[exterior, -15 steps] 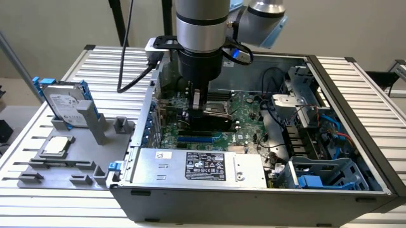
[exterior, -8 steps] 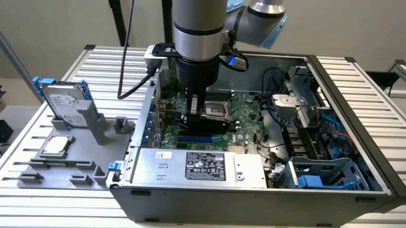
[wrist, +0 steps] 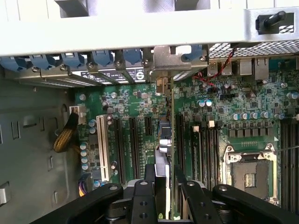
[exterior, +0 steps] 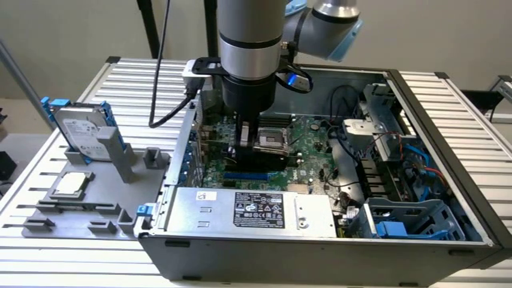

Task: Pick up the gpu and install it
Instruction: 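Insert the gpu into the slot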

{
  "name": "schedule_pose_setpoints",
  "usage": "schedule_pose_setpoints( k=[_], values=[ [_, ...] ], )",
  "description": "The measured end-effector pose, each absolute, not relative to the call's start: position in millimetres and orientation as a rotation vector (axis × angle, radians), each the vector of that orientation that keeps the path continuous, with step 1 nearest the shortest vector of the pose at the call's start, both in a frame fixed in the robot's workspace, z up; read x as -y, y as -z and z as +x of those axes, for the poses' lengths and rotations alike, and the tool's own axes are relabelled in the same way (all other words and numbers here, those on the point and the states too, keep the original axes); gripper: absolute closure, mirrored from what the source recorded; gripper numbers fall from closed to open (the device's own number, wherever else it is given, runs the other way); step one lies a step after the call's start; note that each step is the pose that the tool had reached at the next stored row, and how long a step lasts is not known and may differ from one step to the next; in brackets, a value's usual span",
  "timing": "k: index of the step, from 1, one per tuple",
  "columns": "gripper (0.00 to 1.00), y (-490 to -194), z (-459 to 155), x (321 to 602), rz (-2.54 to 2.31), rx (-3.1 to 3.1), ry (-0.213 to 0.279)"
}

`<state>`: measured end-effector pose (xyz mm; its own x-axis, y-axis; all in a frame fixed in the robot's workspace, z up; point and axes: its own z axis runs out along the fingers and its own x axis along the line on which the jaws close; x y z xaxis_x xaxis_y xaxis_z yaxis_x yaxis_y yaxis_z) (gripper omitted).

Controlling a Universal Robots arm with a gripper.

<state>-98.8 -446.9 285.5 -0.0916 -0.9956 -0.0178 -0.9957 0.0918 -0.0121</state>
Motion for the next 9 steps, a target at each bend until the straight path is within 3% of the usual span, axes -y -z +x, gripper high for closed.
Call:
schedule_pose_setpoints(
  k=[9],
  values=[
    [0.73, -282.1, -98.5, 446.6, -2.156, -2.257, -0.006]
  ],
)
